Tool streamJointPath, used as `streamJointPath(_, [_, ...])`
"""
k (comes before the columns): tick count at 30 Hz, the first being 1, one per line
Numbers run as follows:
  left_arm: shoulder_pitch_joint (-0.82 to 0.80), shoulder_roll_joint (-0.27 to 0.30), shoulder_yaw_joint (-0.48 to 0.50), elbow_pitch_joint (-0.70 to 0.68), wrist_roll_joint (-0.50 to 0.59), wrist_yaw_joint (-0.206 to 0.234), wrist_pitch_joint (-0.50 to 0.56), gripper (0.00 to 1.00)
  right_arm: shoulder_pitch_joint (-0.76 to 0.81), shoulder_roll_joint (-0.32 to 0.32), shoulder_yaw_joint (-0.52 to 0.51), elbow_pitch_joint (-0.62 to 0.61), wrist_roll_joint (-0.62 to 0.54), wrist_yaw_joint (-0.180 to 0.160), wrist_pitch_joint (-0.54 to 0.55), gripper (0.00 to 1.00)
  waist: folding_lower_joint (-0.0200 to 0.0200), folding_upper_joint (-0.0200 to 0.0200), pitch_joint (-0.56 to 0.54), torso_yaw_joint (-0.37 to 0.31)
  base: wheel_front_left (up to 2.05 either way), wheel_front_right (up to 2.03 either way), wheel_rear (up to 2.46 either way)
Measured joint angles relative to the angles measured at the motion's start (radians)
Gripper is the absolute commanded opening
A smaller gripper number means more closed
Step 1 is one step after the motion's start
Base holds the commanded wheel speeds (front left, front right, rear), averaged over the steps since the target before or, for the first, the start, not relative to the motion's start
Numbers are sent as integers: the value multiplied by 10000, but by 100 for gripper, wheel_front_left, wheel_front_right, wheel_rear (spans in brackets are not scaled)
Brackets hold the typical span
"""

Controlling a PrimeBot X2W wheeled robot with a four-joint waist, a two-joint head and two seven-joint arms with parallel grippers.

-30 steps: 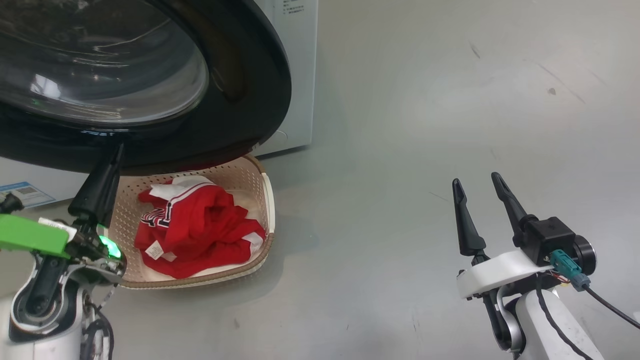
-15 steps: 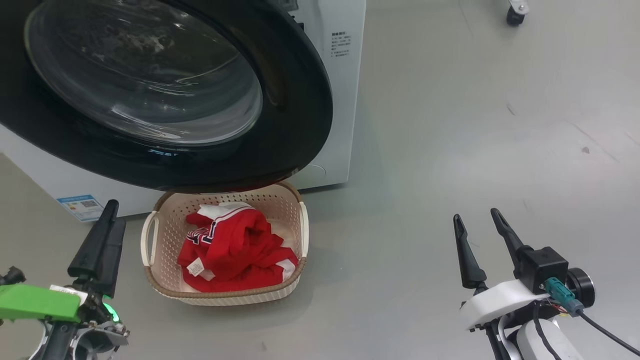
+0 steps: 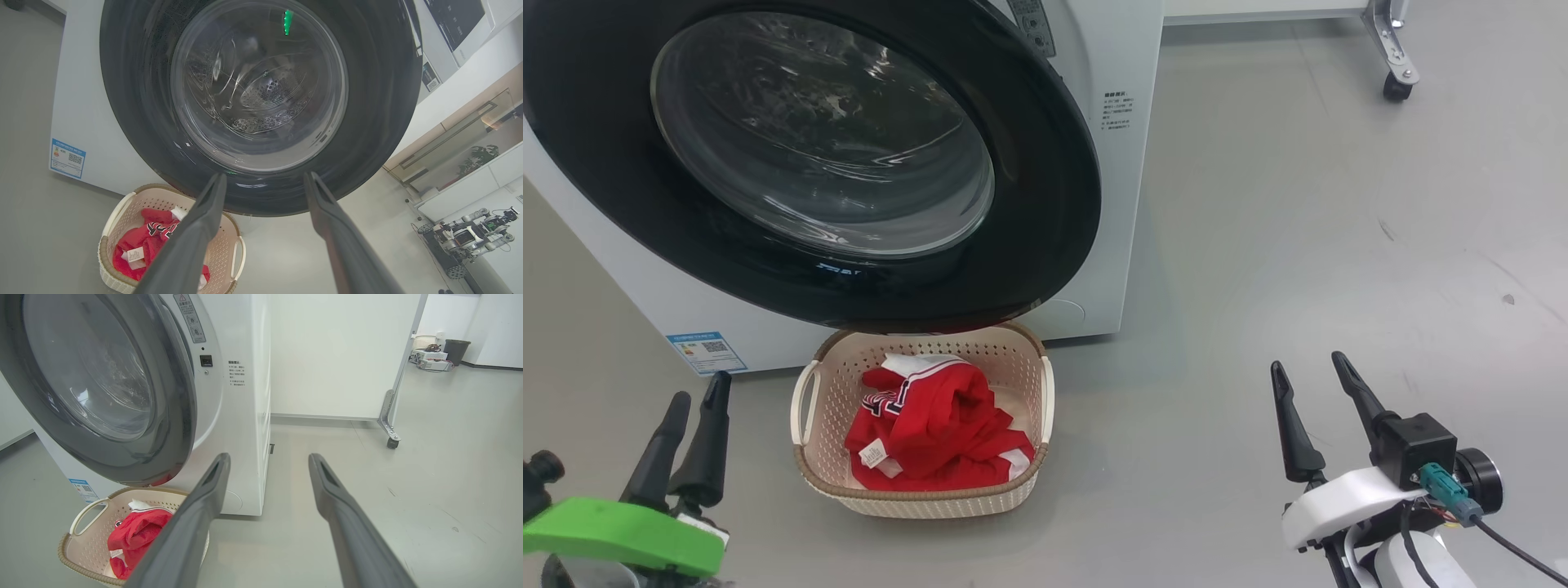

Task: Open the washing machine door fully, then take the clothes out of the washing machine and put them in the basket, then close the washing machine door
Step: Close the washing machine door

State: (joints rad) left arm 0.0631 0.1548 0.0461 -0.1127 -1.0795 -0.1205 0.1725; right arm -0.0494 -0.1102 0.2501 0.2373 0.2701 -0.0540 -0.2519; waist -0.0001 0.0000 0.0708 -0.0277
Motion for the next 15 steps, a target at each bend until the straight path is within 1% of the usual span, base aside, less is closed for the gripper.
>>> streamJointPath(6, [326,640,-669,-165,2405,-4,-1009,100,208,-42,-54,-35,0,-8,0,100,0,0,-175,111,0,0,0])
streamJointPath(7, [403,683,-704,-167,2665,-4,-1187,100,208,-44,-54,-42,0,-10,0,100,0,0,-203,126,0,0,0])
streamJointPath(12, [835,702,-894,69,3960,-8,-1891,100,225,-77,-48,-88,-2,-12,0,100,0,0,-294,178,0,0,0])
streamJointPath(15, [936,591,-1118,188,4433,100,-2159,100,297,-96,-54,-100,-2,-15,0,100,0,0,-370,209,0,0,0])
